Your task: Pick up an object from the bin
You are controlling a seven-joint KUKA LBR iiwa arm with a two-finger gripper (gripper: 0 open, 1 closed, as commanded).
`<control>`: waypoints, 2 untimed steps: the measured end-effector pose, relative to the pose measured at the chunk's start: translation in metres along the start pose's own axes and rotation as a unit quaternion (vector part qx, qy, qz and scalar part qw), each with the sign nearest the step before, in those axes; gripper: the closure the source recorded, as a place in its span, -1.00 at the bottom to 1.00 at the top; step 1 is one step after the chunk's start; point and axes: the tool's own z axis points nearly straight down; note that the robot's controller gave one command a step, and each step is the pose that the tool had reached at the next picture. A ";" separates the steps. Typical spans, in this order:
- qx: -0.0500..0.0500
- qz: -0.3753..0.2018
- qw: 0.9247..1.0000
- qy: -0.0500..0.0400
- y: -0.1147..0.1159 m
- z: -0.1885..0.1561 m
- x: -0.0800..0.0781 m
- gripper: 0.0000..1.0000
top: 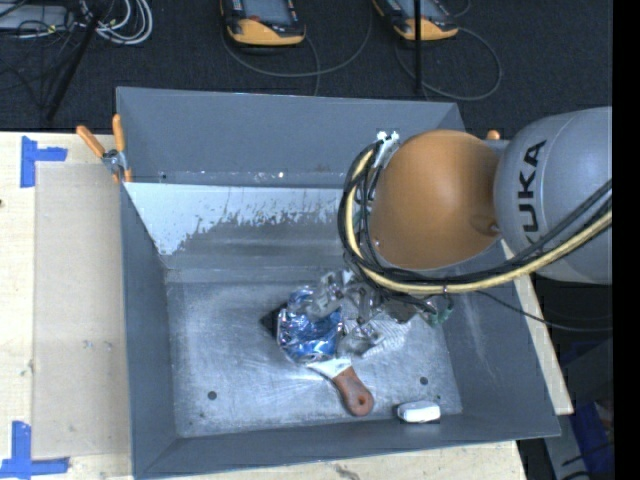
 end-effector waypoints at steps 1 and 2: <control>0.001 -0.113 0.994 -0.001 0.001 0.038 0.004 1.00; -0.002 -0.081 0.997 0.003 -0.002 0.003 0.000 1.00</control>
Offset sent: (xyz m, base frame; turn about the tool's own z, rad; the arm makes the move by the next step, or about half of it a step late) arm 0.0120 -0.0031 0.0834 -0.0409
